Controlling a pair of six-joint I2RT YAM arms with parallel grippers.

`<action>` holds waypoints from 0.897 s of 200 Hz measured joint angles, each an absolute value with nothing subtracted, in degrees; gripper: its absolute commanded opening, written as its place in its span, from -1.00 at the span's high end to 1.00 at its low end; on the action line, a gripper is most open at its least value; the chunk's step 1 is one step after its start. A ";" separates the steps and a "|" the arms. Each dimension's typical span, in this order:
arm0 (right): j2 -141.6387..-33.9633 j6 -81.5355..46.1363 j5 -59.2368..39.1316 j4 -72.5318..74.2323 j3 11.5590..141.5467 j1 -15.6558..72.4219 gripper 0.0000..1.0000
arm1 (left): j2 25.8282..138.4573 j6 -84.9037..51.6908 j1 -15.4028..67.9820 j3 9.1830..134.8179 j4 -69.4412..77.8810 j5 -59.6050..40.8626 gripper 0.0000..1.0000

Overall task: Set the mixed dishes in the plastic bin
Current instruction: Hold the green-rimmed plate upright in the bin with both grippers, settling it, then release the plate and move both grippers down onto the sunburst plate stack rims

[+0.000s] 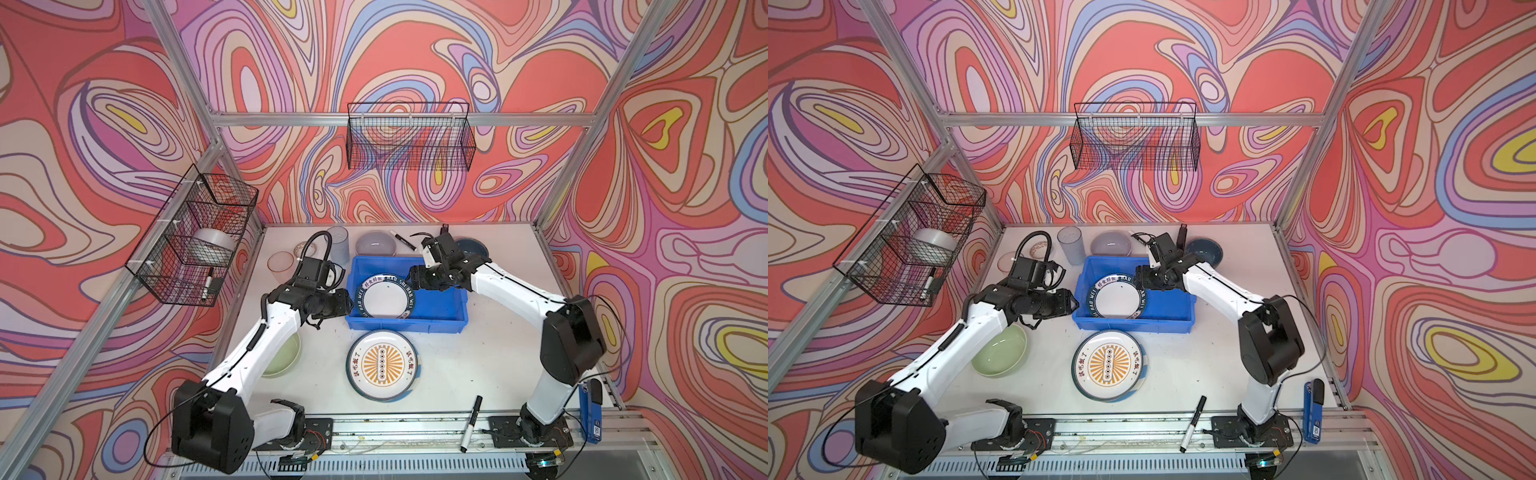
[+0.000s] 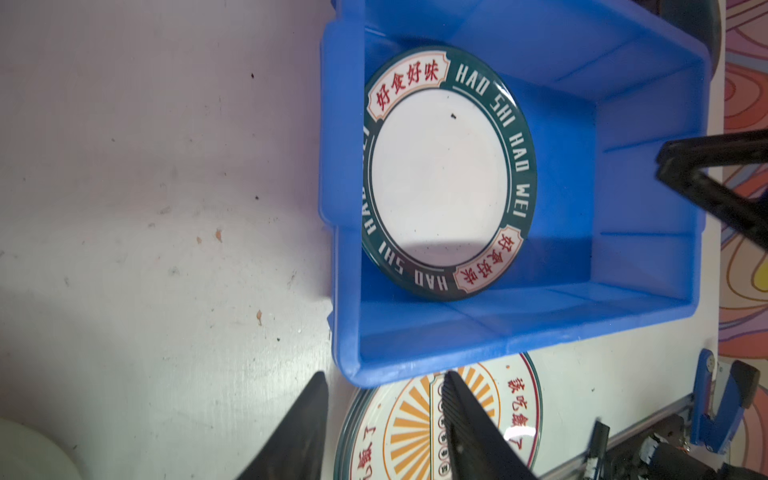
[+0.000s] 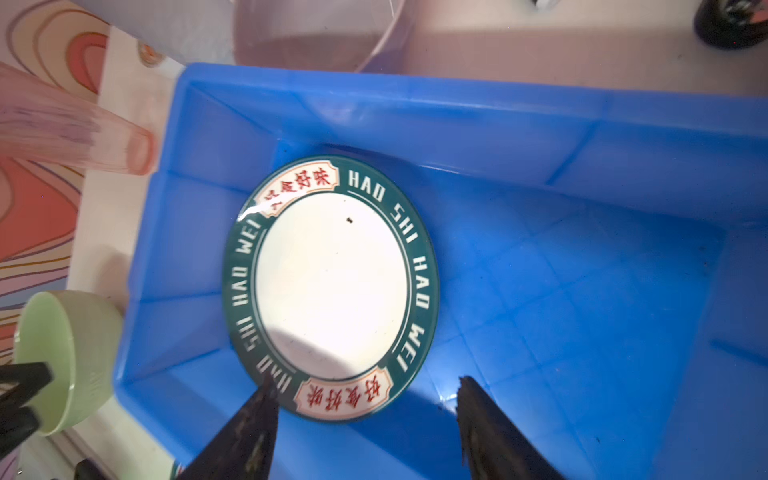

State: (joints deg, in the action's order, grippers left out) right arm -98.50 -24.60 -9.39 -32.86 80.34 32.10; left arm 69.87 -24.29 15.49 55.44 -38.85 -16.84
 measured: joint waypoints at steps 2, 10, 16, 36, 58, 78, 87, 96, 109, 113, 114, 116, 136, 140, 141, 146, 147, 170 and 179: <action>-97.82 -24.60 -9.30 -32.93 80.07 32.25 -0.35 | 69.45 -24.38 15.49 55.07 -38.96 -17.08 -0.02; -95.35 -24.56 -8.95 -33.06 78.98 33.04 -0.35 | 68.10 -24.69 15.49 53.80 -39.13 -17.82 -0.02; -93.71 -24.47 -8.64 -33.04 78.02 33.82 -0.35 | 66.94 -25.15 15.49 52.64 -39.31 -18.35 -0.03; -88.60 -24.25 -7.44 -32.49 73.49 37.89 -0.31 | 63.77 -26.68 15.88 49.19 -39.79 -18.92 -0.06; -83.94 -25.17 -6.55 -31.66 66.92 43.22 -0.17 | 60.25 -28.80 17.17 45.39 -40.03 -18.87 -0.02; -79.59 -27.16 -5.43 -29.58 59.48 47.48 -0.02 | 58.11 -30.65 18.96 42.65 -40.03 -18.74 0.06; -77.84 -28.21 -5.10 -28.64 56.36 49.15 0.01 | 57.67 -31.51 19.94 41.58 -39.94 -18.59 0.09; -76.55 -29.61 -4.73 -27.92 53.80 50.54 0.02 | 57.49 -32.25 21.06 40.56 -39.72 -18.35 0.11; -75.35 -31.51 -3.84 -26.83 50.72 52.16 0.06 | 57.60 -33.32 22.87 39.20 -39.46 -17.93 0.15; -75.11 -32.08 -3.70 -26.41 49.91 52.53 0.07 | 57.71 -33.69 23.33 38.83 -39.35 -17.87 0.16; -75.09 -32.18 -3.68 -26.35 49.78 52.60 0.07 | 57.76 -33.78 23.44 38.79 -39.33 -17.85 0.16; -75.02 -32.45 -3.62 -26.22 49.47 52.73 0.08 | 57.82 -33.93 23.75 38.59 -39.29 -17.74 0.17; -74.61 -34.59 -3.14 -24.23 46.26 54.11 0.10 | 58.70 -35.38 25.65 36.82 -38.02 -17.30 0.19; -74.61 -35.00 -3.07 -23.44 45.52 54.39 0.11 | 58.92 -35.70 25.87 36.38 -37.74 -17.30 0.19; -74.61 -35.09 -3.05 -23.33 45.39 54.46 0.11 | 58.98 -35.79 25.96 36.23 -37.60 -17.26 0.20; -74.52 -35.53 -2.96 -22.44 44.53 54.76 0.13 | 59.16 -36.16 26.13 35.73 -37.32 -17.15 0.20; -74.50 -35.59 -2.94 -22.33 44.38 54.83 0.13 | 59.20 -36.23 26.17 35.64 -37.30 -17.08 0.20; -74.26 -37.63 -2.85 -19.20 40.99 55.66 0.18 | 59.40 -37.32 26.59 33.95 -36.32 -16.71 0.24; -74.37 -38.26 -2.76 -18.55 40.23 55.68 0.20 | 59.40 -37.60 26.61 33.58 -36.01 -16.47 0.25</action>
State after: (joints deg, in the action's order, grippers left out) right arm -74.37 -38.26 -2.76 -18.55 40.23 55.68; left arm 59.40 -37.60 26.61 33.58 -36.01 -16.47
